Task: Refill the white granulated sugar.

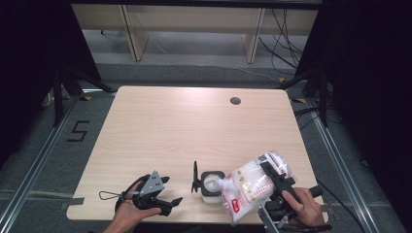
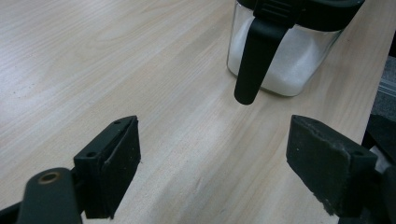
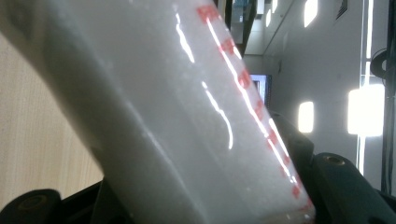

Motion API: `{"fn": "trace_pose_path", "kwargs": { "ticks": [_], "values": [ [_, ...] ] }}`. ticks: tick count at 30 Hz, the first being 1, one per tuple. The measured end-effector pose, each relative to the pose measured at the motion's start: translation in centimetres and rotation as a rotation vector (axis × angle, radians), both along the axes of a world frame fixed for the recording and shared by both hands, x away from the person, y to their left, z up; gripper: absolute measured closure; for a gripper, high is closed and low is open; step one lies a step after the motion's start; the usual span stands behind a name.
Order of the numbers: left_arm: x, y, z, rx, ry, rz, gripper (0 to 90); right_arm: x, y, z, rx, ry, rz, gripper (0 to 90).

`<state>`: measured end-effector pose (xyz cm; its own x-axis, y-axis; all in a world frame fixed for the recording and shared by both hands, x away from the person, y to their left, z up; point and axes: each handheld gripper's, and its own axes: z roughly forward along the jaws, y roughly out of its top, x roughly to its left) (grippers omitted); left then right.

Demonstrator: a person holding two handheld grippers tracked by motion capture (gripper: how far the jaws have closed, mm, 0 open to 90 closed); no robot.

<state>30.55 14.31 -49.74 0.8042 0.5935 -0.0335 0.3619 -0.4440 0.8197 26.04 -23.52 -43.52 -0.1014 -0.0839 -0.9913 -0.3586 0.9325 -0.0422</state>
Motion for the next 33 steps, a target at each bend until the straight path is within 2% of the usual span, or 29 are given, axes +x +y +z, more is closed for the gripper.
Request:
{"fn": "trace_pose_path", "kwargs": {
  "ticks": [4,5,6,7,11,12,13,14,16,17,18,19,21,22,23,24,25,26,28,29,31,32,33],
  "values": [
    [0.01,0.03,0.01,0.004,-0.004,-0.001,17.3,-0.02,-0.07,-0.08,0.031,0.017,-0.006,50.1],
    [0.0,0.01,0.02,0.0,0.002,-0.001,17.3,-0.03,-0.04,0.14,0.011,-0.001,0.006,50.1],
    [0.0,0.0,-0.01,-0.001,0.0,0.001,17.4,-0.14,-0.06,0.21,0.014,0.002,-0.004,50.1],
    [-0.02,0.01,-0.01,0.001,0.0,0.002,17.3,0.07,-0.07,0.16,0.029,0.01,0.012,50.1],
    [0.05,0.08,0.04,0.013,-0.001,-0.002,17.4,0.02,-0.15,0.15,0.023,0.012,0.003,50.1],
    [-0.01,0.01,-0.01,-0.001,0.001,0.001,17.3,0.05,-0.2,-0.08,0.048,0.029,-0.006,50.1],
    [0.03,0.1,0.02,0.016,-0.001,-0.005,17.3,0.16,-0.18,0.06,0.031,0.013,0.007,50.1],
    [-0.04,0.02,-0.01,0.003,0.002,0.0,17.3,0.14,-0.19,0.07,0.027,0.013,0.006,50.1],
    [0.03,0.02,-0.01,0.007,-0.002,0.001,17.3,0.02,-0.24,0.14,0.021,0.015,-0.004,50.1],
    [0.01,0.02,0.0,0.003,-0.003,-0.001,17.3,0.06,-0.25,0.16,0.025,0.017,-0.002,50.1],
    [0.04,0.1,0.01,0.017,-0.003,-0.006,17.3,0.16,-0.26,0.12,0.033,0.021,0.005,50.1],
    [0.0,0.11,0.05,0.017,-0.003,-0.008,17.3,0.11,-0.32,-0.01,0.051,0.041,-0.007,50.2],
    [-0.04,-0.05,-0.02,-0.008,-0.002,0.001,17.3,0.15,-0.35,0.05,0.037,0.038,0.001,50.2],
    [-0.05,-0.07,-0.05,-0.01,0.002,0.001,17.3,0.23,-0.39,-0.18,0.059,0.047,0.001,50.2],
    [0.04,0.11,0.02,0.02,-0.003,-0.007,17.3,0.3,-0.34,-0.02,0.034,0.03,0.007,50.2],
    [0.0,0.07,0.02,0.011,-0.002,-0.007,17.3,0.35,-0.36,-0.09,0.032,0.031,0.01,50.2],
    [-0.06,-0.03,-0.01,-0.005,0.002,-0.002,17.3,0.29,-0.43,-0.31,0.052,0.05,-0.005,50.3],
    [-0.04,-0.05,-0.03,-0.009,0.001,0.002,17.3,0.35,-0.4,-0.12,0.033,0.033,0.01,50.2],
    [0.05,0.11,0.01,0.018,-0.003,-0.008,17.3,0.33,-0.41,-0.05,0.031,0.031,0.005,50.2],
    [0.05,0.1,0.0,0.017,-0.002,-0.008,17.4,0.29,-0.42,-0.03,0.031,0.029,0.003,50.3],
    [-0.05,-0.08,-0.03,-0.011,0.002,0.0,17.3,0.2,-0.45,0.0,0.033,0.035,-0.002,50.3],
    [-0.04,-0.06,-0.04,-0.009,0.002,0.0,17.3,0.24,-0.45,0.03,0.031,0.037,0.001,50.3],
    [0.04,0.09,0.01,0.017,-0.003,-0.007,17.3,0.3,-0.47,-0.25,0.061,0.056,-0.005,50.3]
  ]
}}
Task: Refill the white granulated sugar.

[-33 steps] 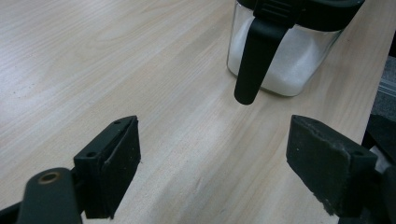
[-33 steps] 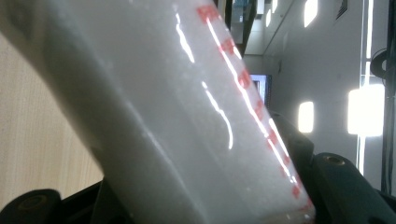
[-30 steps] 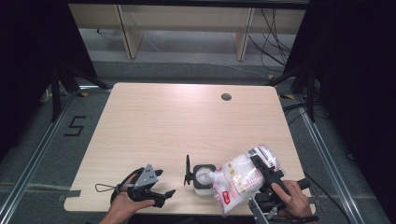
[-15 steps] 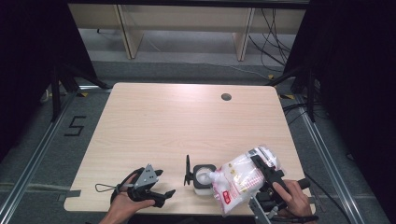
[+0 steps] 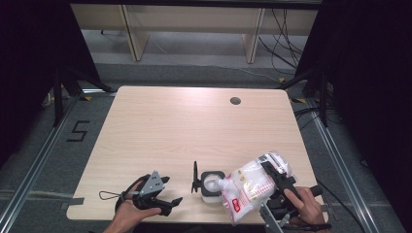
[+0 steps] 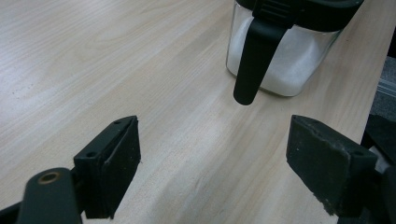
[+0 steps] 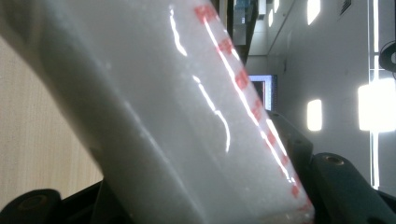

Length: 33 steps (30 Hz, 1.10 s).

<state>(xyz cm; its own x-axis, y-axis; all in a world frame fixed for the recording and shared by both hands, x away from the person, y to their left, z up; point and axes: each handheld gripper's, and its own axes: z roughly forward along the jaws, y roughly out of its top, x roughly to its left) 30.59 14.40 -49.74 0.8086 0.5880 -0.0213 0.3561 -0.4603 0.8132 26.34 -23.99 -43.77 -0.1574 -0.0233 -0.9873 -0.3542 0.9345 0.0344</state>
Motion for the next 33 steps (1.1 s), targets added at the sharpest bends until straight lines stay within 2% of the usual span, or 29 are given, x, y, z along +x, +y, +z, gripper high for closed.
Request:
{"fn": "trace_pose_path", "kwargs": {
  "ticks": [1,2,5,7,8,9,10,12,13,14,15,17,18,20,21,22,23,25,26,27,28,29,30,33],
  "values": [
    [-0.01,0.01,0.01,0.001,0.0,0.0,17.3,-0.07,0.04,0.22,-0.027,-0.019,0.001,50.3],
    [-0.1,-0.16,-0.05,-0.028,0.005,0.009,17.3,-0.11,0.05,0.26,-0.032,-0.024,0.003,50.3],
    [-0.01,0.0,0.01,0.0,0.0,0.0,17.4,-0.08,0.08,0.27,-0.031,-0.027,0.005,50.3],
    [-0.02,0.01,0.03,0.001,-0.001,-0.001,17.3,-0.09,0.08,0.25,-0.036,-0.027,0.005,50.3],
    [-0.1,-0.17,-0.04,-0.029,0.004,0.008,17.3,-0.1,0.07,0.25,-0.036,-0.026,0.006,50.3],
    [-0.09,-0.15,-0.05,-0.025,0.005,0.008,17.3,-0.09,0.07,0.26,-0.036,-0.028,0.005,50.3],
    [0.0,0.01,0.01,0.003,-0.001,0.0,17.3,-0.07,0.08,0.26,-0.034,-0.027,0.004,50.3],
    [-0.02,0.01,0.02,0.001,-0.001,0.0,17.3,-0.11,0.06,0.28,-0.034,-0.028,0.004,50.3],
    [-0.09,-0.16,-0.03,-0.026,0.004,0.007,17.3,-0.12,0.05,0.26,-0.033,-0.023,0.003,50.3],
    [-0.09,-0.15,-0.04,-0.025,0.004,0.007,17.3,-0.01,0.07,0.22,-0.029,-0.026,0.012,50.3],
    [-0.01,0.0,0.01,0.002,0.0,0.0,17.3,0.04,0.09,0.21,-0.028,-0.027,0.016,50.3],
    [-0.02,0.01,0.03,0.001,-0.001,-0.001,17.3,0.02,0.1,0.18,-0.032,-0.026,0.016,50.3],
    [-0.1,-0.17,-0.05,-0.028,0.005,0.007,17.3,0.02,0.11,0.17,-0.031,-0.025,0.017,50.3],
    [0.0,0.0,0.01,0.001,0.0,0.0,17.3,0.02,0.15,0.18,-0.032,-0.024,0.015,50.3],
    [-0.01,-0.01,0.0,0.0,0.0,0.0,17.3,0.03,0.17,0.17,-0.034,-0.024,0.016,50.3],
    [-0.01,0.0,0.01,0.001,-0.001,-0.001,17.3,-0.03,0.14,-0.05,-0.015,-0.005,0.004,50.3],
    [-0.06,-0.1,-0.02,-0.015,0.002,0.005,17.3,-0.07,0.16,-0.11,-0.012,-0.008,-0.001,50.3],
    [-0.01,0.0,0.01,0.002,-0.001,-0.001,17.3,-0.1,0.16,-0.23,-0.001,-0.006,-0.006,50.3],
    [-0.02,0.0,0.01,0.001,-0.001,0.0,17.3,0.06,0.26,0.14,-0.048,-0.025,0.02,50.3],
    [-0.02,0.01,0.02,0.001,-0.001,-0.001,17.3,0.1,0.27,0.2,-0.057,-0.029,0.026,50.3],
    [-0.11,-0.17,-0.05,-0.027,0.005,0.008,17.3,0.06,0.22,0.09,-0.042,-0.02,0.018,50.3],
    [-0.09,-0.15,-0.04,-0.024,0.004,0.007,17.3,0.04,0.2,0.08,-0.036,-0.024,0.016,50.3],
    [-0.02,0.0,0.03,0.002,-0.001,-0.001,17.3,0.04,0.2,0.09,-0.037,-0.023,0.015,50.3],
    [-0.03,0.0,0.03,0.0,-0.001,-0.004,17.3,0.05,0.2,0.09,-0.037,-0.021,0.015,50.3]
  ]
}}
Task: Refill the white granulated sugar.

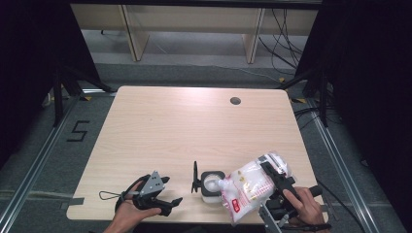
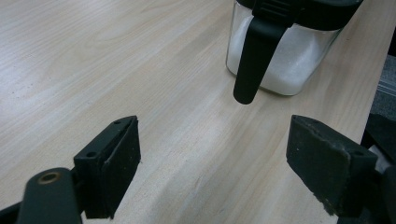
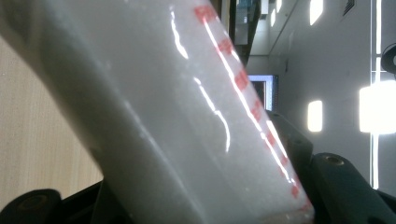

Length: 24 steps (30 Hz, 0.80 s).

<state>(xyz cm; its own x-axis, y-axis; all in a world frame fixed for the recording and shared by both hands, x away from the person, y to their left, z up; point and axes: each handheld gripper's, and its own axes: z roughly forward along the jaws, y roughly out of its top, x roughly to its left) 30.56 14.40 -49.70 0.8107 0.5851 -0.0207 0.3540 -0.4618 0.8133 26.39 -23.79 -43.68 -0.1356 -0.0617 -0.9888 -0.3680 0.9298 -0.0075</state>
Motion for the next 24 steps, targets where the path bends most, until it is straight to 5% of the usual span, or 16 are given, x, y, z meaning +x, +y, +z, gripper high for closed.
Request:
{"fn": "trace_pose_path", "kwargs": {
  "ticks": [10,20,24],
  "values": [
    [-0.03,-0.06,-0.05,-0.012,0.004,0.011,17.3,0.05,-0.09,-0.31,0.017,0.024,-0.015,50.6],
    [-0.09,-0.16,-0.08,-0.027,0.006,0.013,17.3,0.08,0.0,-0.56,-0.02,0.011,-0.018,52.3],
    [-0.08,-0.15,-0.07,-0.026,0.005,0.012,17.3,0.06,0.23,-0.82,-0.097,-0.026,-0.013,54.5]
  ]
}}
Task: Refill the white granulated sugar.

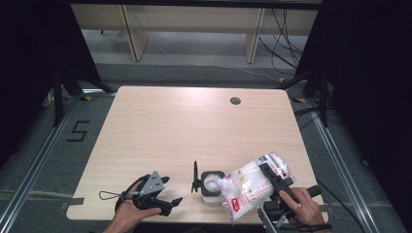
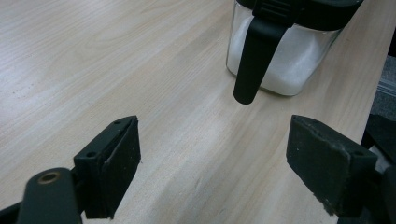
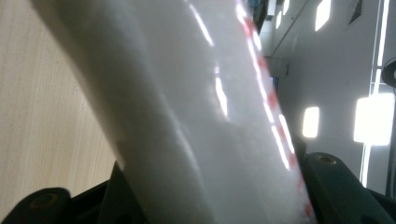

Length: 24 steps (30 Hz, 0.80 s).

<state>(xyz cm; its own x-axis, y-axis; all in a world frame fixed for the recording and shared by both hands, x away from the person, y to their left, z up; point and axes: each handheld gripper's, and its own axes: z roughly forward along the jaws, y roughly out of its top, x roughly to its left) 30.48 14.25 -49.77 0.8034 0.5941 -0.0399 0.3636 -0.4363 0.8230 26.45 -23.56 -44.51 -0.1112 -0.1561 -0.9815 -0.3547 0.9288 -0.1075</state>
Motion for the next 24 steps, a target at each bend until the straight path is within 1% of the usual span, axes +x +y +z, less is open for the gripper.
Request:
{"fn": "trace_pose_path", "kwargs": {
  "ticks": [1,2,3,4,5,6,7,8,9,10,11,12,13,14,16,19,20,21,22,23,24],
  "values": [
    [0.0,0.1,0.0,0.009,-0.002,-0.004,17.3,0.0,0.0,-0.1,0.001,0.0,-0.006,54.7],
    [0.0,0.1,0.1,0.018,-0.004,-0.009,17.3,0.1,0.0,-0.2,-0.009,-0.009,0.009,54.9],
    [0.0,-0.1,0.0,-0.009,0.002,0.004,17.3,0.0,0.1,-0.3,-0.022,-0.018,0.002,55.2],
    [0.0,0.0,0.0,-0.006,0.002,0.005,17.3,0.0,0.1,-0.4,-0.036,-0.02,-0.009,55.3],
    [0.0,0.1,0.0,0.01,-0.001,0.0,17.3,0.0,0.1,-0.4,-0.046,-0.033,0.004,55.4],
    [0.1,0.1,0.0,0.01,-0.003,-0.001,17.3,0.0,0.2,-0.4,-0.064,-0.042,0.004,55.6],
    [0.0,0.0,0.0,-0.003,0.001,0.001,17.3,-0.2,0.2,-0.7,-0.056,-0.032,-0.026,55.8],
    [0.0,0.0,0.0,0.001,-0.001,-0.001,17.3,0.0,0.3,-0.5,-0.091,-0.061,0.013,56.2],
    [0.0,0.0,0.0,-0.001,0.0,-0.001,17.3,0.0,0.3,-0.7,-0.084,-0.073,0.013,56.5],
    [0.0,-0.1,0.0,-0.011,0.001,0.003,17.4,0.0,0.3,-0.9,-0.09,-0.076,0.007,56.7],
    [-0.1,-0.1,0.0,-0.017,0.006,0.006,17.3,0.0,0.3,-1.1,-0.093,-0.055,-0.018,57.0],
    [0.0,-0.1,0.0,-0.016,0.008,0.004,17.3,0.1,0.3,-1.0,-0.126,-0.06,-0.005,57.3],
    [-0.1,-0.1,0.0,-0.018,0.008,0.005,17.3,0.2,0.2,-1.2,-0.122,-0.068,0.008,57.5],
    [0.0,-0.1,0.0,-0.018,0.008,0.005,17.3,0.2,0.3,-1.0,-0.153,-0.077,0.014,57.7],
    [0.0,-0.1,0.0,-0.018,0.008,0.004,17.3,0.2,0.3,-0.8,-0.182,-0.097,0.017,58.0],
    [0.0,-0.1,0.0,-0.017,0.008,0.004,17.4,0.0,0.2,-0.8,-0.18,-0.1,0.012,58.5],
    [-0.1,-0.1,0.0,-0.018,0.008,0.005,17.3,-0.1,0.2,-0.8,-0.174,-0.112,0.024,58.7],
    [0.0,-0.1,0.0,-0.018,0.008,0.005,17.3,-0.2,0.3,-0.7,-0.161,-0.139,0.041,58.9],
    [0.0,0.0,0.0,-0.007,0.005,0.003,17.3,-0.3,0.3,-0.5,-0.151,-0.122,0.029,59.0],
    [0.1,0.1,0.0,0.019,-0.003,-0.002,17.3,-0.3,0.3,-0.2,-0.143,-0.129,0.04,59.0],
    [0.0,0.0,0.0,0.006,0.002,0.0,17.3,-0.4,0.3,-0.1,-0.142,-0.14,0.037,59.0]
  ]
}}
